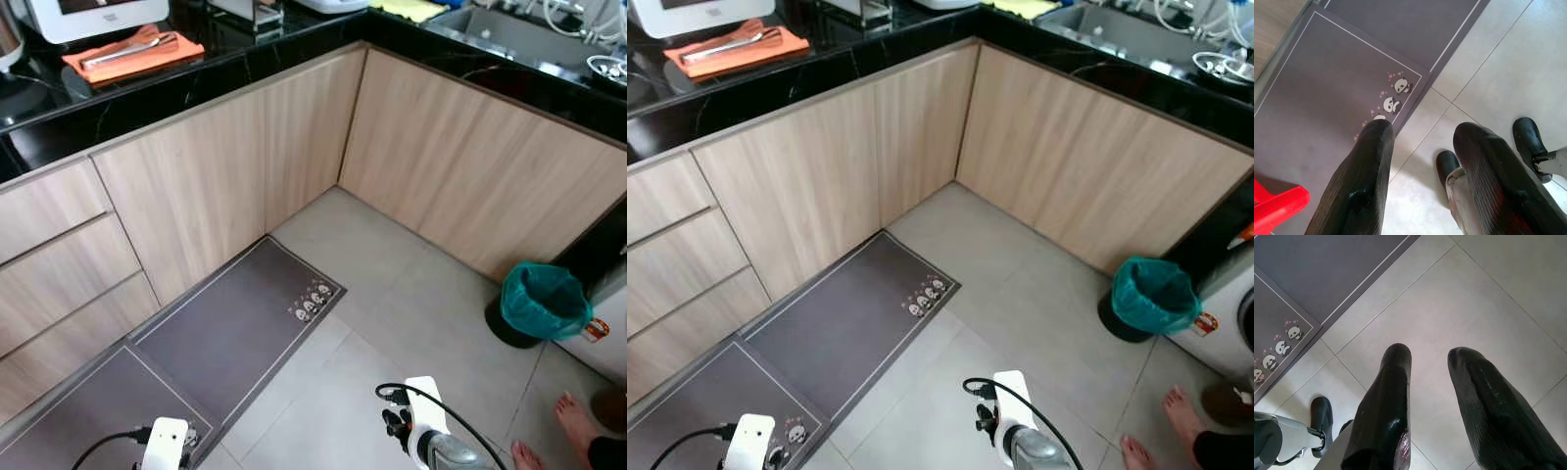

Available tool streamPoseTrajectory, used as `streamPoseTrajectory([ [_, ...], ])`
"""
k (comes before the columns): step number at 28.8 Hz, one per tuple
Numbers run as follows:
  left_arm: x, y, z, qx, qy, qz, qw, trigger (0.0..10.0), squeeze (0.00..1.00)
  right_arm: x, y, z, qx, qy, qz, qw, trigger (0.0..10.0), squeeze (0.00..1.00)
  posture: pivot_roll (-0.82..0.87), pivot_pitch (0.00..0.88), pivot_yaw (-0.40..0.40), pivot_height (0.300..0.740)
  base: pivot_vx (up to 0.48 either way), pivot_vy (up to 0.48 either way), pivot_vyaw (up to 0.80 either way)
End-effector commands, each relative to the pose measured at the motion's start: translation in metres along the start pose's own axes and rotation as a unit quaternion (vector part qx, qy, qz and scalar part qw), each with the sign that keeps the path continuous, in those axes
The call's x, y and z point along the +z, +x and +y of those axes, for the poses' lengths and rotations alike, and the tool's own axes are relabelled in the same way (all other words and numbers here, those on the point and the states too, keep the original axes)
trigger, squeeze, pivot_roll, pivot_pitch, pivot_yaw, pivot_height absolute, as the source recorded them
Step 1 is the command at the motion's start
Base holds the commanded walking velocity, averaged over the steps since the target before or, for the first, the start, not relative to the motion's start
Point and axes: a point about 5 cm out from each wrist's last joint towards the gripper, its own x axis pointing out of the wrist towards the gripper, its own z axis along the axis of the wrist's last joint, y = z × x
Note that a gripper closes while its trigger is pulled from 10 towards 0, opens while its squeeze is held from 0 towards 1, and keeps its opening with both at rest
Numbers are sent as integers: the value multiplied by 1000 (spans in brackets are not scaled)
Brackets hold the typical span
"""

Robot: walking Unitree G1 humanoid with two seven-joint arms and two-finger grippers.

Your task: Kitchen organization

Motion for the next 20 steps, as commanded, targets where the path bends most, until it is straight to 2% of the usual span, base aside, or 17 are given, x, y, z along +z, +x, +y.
streamPoseTrajectory([
  [1,-12,-3,-1,-4,7,24,1000,10000,0,-3,-1,-3,-3,0,5,1000,10000,0,31,51,-77,740,0,0,-581],
  [6,-17,-5,-2,-9,21,28,999,10000,0,-4,-1,-3,-2,0,6,1000,10000,0,30,38,-75,740,0,0,-576],
  [10,-19,-6,-2,-10,30,28,999,10000,0,-4,-1,-3,-2,0,6,1000,10000,0,30,30,-75,740,0,-437,-575],
  [13,-20,-7,-1,-5,17,31,999,10000,0,-4,-1,-3,-1,-2,6,1000,10000,0,31,26,-77,740,0,0,-577],
  [14,-20,-7,-2,-8,28,33,999,10000,0,-4,-1,-3,0,-4,6,1000,10000,0,33,24,-78,740,0,0,-581],
  [20,-15,-4,-6,-12,30,33,999,10000,0,-3,-1,-4,1,-4,6,1000,10000,0,34,26,-79,740,0,0,-580],
])
